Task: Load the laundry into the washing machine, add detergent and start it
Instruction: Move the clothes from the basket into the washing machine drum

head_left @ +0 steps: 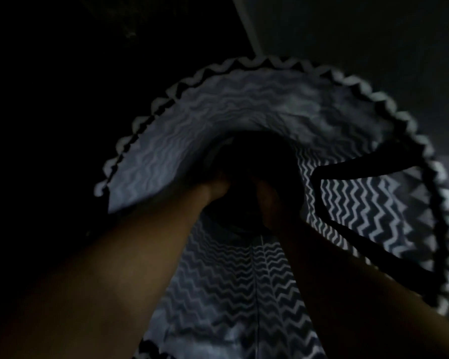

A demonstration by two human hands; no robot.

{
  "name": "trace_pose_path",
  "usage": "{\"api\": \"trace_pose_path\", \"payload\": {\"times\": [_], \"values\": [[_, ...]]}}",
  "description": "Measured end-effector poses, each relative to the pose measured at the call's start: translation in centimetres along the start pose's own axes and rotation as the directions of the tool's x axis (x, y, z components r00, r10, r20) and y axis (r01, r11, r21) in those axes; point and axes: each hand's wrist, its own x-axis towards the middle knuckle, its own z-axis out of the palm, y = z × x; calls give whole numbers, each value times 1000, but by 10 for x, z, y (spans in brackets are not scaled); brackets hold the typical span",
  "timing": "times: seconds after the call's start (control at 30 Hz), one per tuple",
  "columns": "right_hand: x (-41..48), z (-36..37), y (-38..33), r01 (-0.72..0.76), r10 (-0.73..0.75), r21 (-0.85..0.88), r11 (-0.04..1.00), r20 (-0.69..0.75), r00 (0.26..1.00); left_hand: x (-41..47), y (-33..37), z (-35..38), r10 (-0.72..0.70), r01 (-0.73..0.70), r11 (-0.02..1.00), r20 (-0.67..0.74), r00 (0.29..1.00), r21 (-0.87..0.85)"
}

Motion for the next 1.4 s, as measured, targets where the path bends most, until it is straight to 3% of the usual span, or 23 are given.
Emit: {"api": "trace_pose_path", "payload": {"times": [0.1, 0.17, 0.27, 0.37, 0.47, 0.53, 0.67, 0.8, 0.93, 1.0, 1.07, 1.23, 1.4], "values": [[-28, 9, -8, -143, 140, 44, 989, 55, 989, -35, 13, 21, 54, -41, 991, 99, 994, -130], [-51, 16, -19, -160, 154, 57, 986, 90, 984, -57, 18, 30, 64, -41, 980, 115, 991, -195], [-72, 15, -22, -138, 138, 22, 990, 31, 990, -74, 12, 33, 99, -62, 963, 129, 987, -262], [-65, 0, -14, -47, 49, 22, 999, -81, 996, -55, 3, 24, 78, -70, 981, 36, 996, -179], [-38, -17, -4, 44, -45, -9, 999, -141, 989, -11, -6, 14, 104, -78, 990, -229, 968, 121], [-22, -26, 2, 66, -69, -22, 998, -141, 988, 11, -11, 8, 189, -127, 970, -312, 931, 209], [5, -32, 17, 144, -134, 66, 987, -142, 981, 28, -22, 21, 330, -306, 943, -232, 915, 132], [5, -31, 25, 178, -164, 97, 979, -137, 977, 30, -36, 42, 300, -284, 950, -133, 945, 128], [-30, -27, 18, 125, -121, 27, 992, -125, 985, -18, -21, 46, 133, -137, 985, -45, 990, -102], [-58, -25, 12, 137, -142, -44, 990, -130, 981, -51, -12, 50, 78, -80, 936, -18, 997, -342], [-90, -21, 7, 149, -144, 17, 989, -172, 975, -98, 3, 50, 70, -31, 851, 56, 996, -524], [-164, -20, -1, 88, -81, 53, 995, -116, 990, -204, 29, 23, 169, -121, 802, 28, 985, -586], [-274, -4, -24, 290, -290, -17, 957, -113, 950, -290, 48, -25, 273, -226, 793, -2, 962, -566]]}}
